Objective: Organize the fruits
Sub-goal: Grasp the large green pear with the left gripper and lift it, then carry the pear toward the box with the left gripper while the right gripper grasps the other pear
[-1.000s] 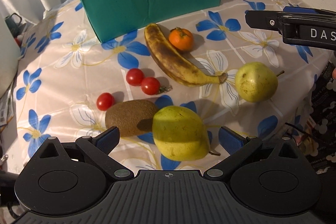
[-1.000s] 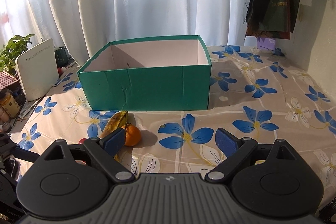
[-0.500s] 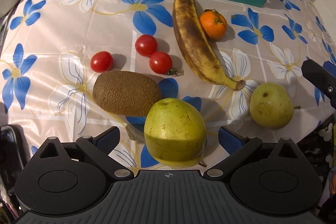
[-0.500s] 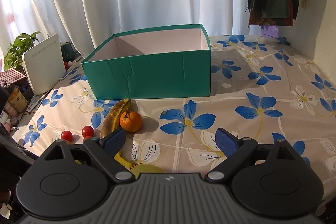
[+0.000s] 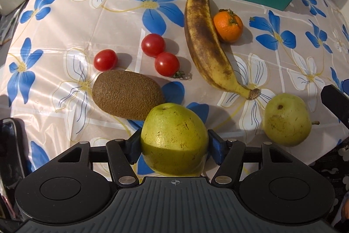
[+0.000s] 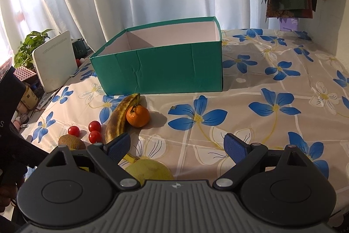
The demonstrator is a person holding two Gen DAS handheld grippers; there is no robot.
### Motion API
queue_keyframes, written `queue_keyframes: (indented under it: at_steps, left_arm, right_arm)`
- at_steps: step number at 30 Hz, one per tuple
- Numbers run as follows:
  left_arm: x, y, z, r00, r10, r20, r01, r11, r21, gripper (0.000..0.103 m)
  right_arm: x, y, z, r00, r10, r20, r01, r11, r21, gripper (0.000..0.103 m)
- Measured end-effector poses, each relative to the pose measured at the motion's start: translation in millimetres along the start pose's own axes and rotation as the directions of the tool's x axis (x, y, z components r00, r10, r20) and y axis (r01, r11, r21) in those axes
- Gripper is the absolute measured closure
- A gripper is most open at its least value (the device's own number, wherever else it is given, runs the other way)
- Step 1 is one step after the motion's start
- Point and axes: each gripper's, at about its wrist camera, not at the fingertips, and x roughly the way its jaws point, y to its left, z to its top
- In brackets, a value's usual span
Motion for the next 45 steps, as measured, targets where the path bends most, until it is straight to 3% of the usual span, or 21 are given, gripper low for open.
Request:
queue_keyframes:
  at_steps: [11,20,28,32,37,45]
  left_arm:
    - [-33,-10,-3,0.993,-0.037,0.115,0.032,0.998,0.047,0.038]
    - [-76,-13,25,0.960,-0.076,0.269,0.050,0.993,0.103,0.038]
    - [-92,-25,49,0.931,-0.160,0.328,0.091,0.972,0.217,0.038]
    - [-94,-29,59,0.921,-0.202,0.334,0.110,0.955,0.274,0.038]
    - [-90,-28,71,0.916,-0.249,0.314,0.144,0.936,0.322,0.038]
    - [-85,-23,84,0.913,-0.270,0.305,0.154,0.922,0.356,0.037]
  right_arm:
    - [6,4,-11,0.997,0.057,-0.055,-0.057,0.998,-0.008,0.010]
    - [24,27,-17,0.989,0.066,-0.135,-0.071,0.997,-0.037,0.010]
    - [41,47,-20,0.983,-0.024,-0.180,0.016,0.999,-0.047,0.011]
    - [49,51,-26,0.974,-0.073,-0.214,0.067,0.997,-0.038,0.026]
    - [57,55,-29,0.961,-0.148,-0.233,0.145,0.989,-0.032,0.036]
    - [55,63,-25,0.957,-0.197,-0.214,0.202,0.979,0.003,0.037]
